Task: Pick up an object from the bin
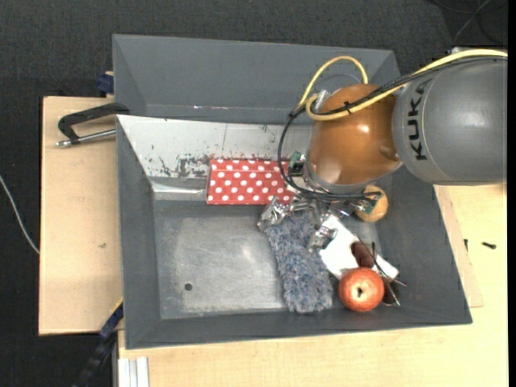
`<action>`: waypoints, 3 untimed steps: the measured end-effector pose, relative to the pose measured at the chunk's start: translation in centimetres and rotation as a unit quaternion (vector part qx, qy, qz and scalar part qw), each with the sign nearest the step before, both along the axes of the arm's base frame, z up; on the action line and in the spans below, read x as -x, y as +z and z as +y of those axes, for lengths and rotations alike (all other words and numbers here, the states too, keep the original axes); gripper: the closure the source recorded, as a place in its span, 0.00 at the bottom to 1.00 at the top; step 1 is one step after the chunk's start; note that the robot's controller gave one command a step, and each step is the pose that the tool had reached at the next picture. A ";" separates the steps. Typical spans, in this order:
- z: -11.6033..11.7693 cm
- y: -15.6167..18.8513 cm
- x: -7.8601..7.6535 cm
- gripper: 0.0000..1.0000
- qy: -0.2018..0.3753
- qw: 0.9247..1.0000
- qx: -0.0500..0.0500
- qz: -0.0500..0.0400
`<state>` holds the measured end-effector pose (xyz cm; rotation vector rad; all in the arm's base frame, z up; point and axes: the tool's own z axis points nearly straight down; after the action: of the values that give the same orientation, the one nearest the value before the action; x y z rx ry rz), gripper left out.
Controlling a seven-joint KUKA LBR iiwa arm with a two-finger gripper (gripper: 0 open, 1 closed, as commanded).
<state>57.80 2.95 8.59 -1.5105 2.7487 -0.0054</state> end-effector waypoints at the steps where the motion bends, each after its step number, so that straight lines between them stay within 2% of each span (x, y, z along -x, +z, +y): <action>1: -0.2 -1.0 -0.1 1.00 0.031 1.000 0.001 0.000; 3: -0.2 -0.9 -0.1 1.00 0.030 1.000 0.001 -0.001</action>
Offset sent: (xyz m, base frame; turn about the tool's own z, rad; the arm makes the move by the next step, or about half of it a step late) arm 0.0000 0.0000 0.0000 0.0000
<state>57.93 2.70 7.73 -1.5927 2.7010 -0.0089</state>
